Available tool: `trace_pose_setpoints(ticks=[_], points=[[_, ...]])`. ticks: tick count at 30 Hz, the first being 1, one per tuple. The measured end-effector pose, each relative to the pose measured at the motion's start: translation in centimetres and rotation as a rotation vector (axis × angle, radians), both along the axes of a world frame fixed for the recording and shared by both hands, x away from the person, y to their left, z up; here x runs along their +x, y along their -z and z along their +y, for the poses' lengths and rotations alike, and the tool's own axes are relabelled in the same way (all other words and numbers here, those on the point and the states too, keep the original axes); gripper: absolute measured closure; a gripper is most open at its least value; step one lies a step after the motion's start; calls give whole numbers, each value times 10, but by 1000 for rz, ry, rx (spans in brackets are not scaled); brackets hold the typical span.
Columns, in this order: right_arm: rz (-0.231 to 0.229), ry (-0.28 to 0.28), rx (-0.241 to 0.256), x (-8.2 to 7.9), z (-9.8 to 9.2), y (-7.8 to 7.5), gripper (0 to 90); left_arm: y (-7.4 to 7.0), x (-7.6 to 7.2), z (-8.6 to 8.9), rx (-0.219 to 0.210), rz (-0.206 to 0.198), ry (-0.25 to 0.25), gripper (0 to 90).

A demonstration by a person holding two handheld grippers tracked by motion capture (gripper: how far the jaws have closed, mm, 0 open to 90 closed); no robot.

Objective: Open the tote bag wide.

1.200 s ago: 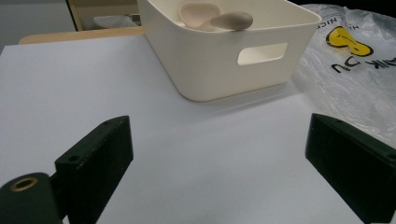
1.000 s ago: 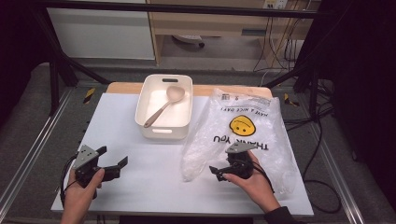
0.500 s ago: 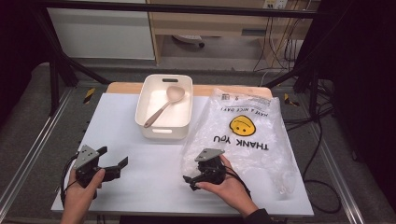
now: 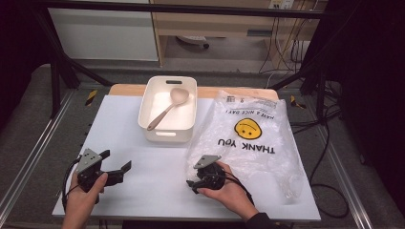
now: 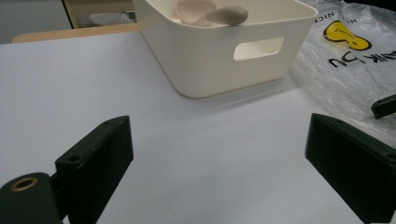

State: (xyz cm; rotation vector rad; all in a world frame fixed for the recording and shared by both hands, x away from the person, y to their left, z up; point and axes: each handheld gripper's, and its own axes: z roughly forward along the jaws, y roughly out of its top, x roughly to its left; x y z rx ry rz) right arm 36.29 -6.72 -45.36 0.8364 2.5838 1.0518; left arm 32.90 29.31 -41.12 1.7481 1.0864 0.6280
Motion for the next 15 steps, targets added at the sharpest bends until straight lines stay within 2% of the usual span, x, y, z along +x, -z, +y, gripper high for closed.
trace_pose_setpoints(ticks=[2,6,9,12,15], points=[[1,14,6,2,-2,-1,461,0,0,0,-2,2,-3,72],[1,41,27,8,-7,-1,705,0,0,0,0,6,-2,72],[10,73,56,13,-8,0,832,0,0,0,0,6,-3,72],[1,101,67,16,-8,-1,867,0,0,1,-2,2,-5,72],[-3,137,110,19,-12,-8,875,0,0,1,-2,2,-7,72]])
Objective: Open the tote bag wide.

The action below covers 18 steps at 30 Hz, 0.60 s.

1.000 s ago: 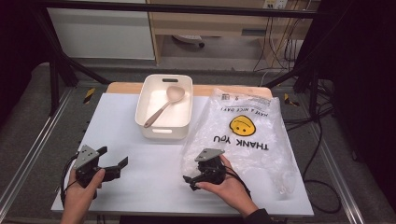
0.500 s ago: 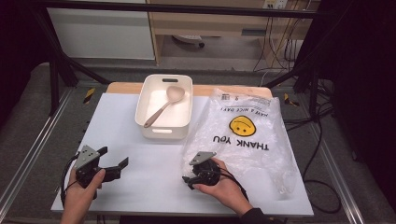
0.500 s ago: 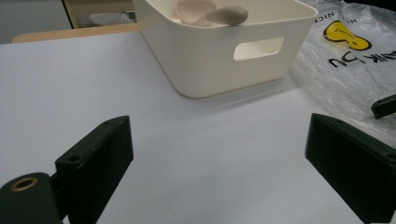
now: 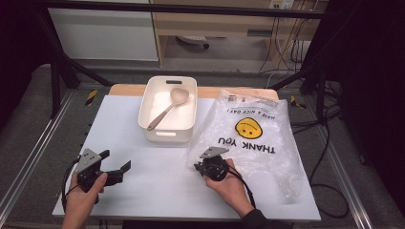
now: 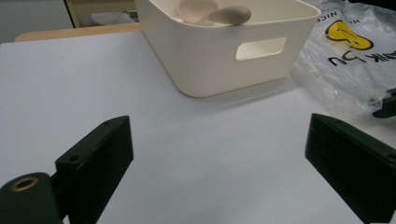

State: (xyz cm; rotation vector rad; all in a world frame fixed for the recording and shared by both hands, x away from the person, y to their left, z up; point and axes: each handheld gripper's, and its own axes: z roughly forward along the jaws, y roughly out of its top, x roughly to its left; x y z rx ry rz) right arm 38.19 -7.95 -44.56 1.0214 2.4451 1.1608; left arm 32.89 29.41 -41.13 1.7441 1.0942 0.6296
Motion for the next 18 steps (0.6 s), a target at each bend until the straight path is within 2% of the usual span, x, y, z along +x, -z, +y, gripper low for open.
trace_pose_setpoints(ticks=[5,8,14,18], points=[[-13,41,85,4,-8,-14,877,0,0,0,4,-2,1,73],[-38,39,131,6,-10,-23,877,0,0,0,6,-3,0,73],[-67,48,161,10,-11,-43,878,0,-1,0,8,-4,0,73],[-76,54,167,14,-13,-49,878,0,-1,0,7,-4,-1,73]])
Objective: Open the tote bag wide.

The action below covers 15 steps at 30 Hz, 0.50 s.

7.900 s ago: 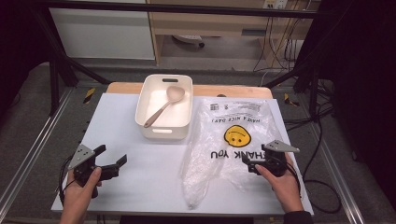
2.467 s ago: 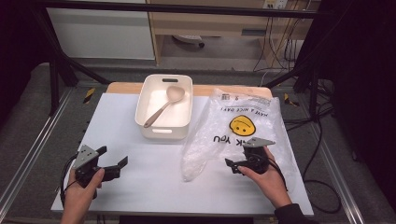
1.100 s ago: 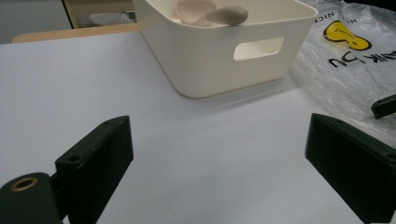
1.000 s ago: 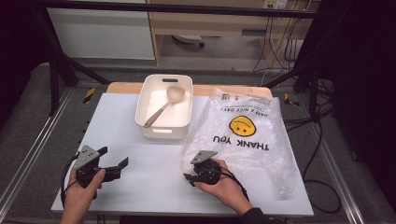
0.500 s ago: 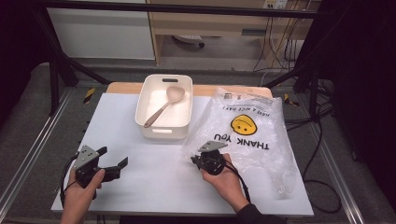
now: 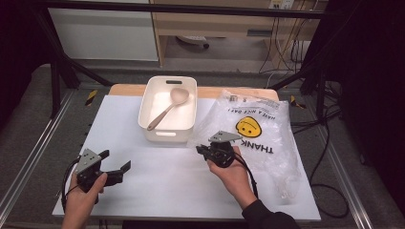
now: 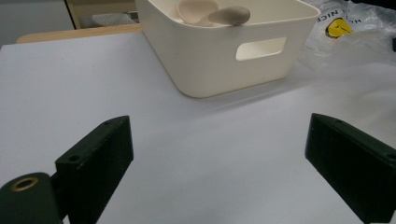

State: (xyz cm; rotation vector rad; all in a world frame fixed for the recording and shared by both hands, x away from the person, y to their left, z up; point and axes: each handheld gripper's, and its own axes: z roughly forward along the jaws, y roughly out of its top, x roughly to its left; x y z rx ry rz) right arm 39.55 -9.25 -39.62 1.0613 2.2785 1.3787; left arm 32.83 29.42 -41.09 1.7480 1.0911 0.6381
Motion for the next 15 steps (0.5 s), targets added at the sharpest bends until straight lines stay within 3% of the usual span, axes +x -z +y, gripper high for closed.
trace_pose_setpoints(ticks=[15], points=[[-8,21,24,1,-8,-5,878,0,0,-1,2,3,2,73]])
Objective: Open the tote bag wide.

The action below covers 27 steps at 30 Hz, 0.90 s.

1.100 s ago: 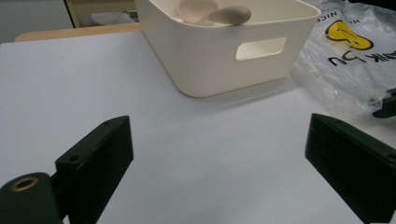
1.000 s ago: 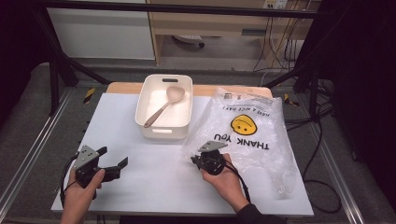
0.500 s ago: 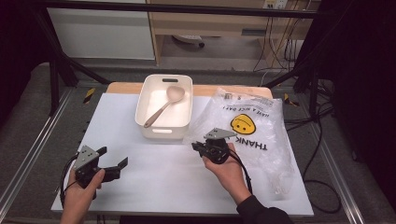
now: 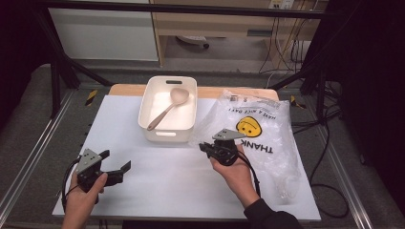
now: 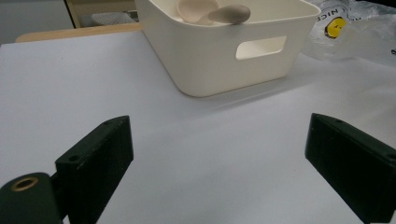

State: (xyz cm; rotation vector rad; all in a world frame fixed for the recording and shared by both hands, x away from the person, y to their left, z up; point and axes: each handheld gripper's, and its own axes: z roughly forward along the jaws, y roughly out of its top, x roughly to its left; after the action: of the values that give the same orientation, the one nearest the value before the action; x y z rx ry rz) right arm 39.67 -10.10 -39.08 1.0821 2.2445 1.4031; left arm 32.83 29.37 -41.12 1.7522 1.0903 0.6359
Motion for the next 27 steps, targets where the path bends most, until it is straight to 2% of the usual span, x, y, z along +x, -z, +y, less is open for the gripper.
trace_pose_setpoints(ticks=[7,18,24,27], points=[[-14,16,18,1,-4,-8,878,0,0,0,0,1,0,73],[-78,70,58,5,-14,-31,879,0,0,0,2,1,0,73],[-96,87,91,13,-7,-45,879,0,1,0,3,2,0,73],[-108,86,87,19,3,-50,879,0,0,0,4,1,2,73]])
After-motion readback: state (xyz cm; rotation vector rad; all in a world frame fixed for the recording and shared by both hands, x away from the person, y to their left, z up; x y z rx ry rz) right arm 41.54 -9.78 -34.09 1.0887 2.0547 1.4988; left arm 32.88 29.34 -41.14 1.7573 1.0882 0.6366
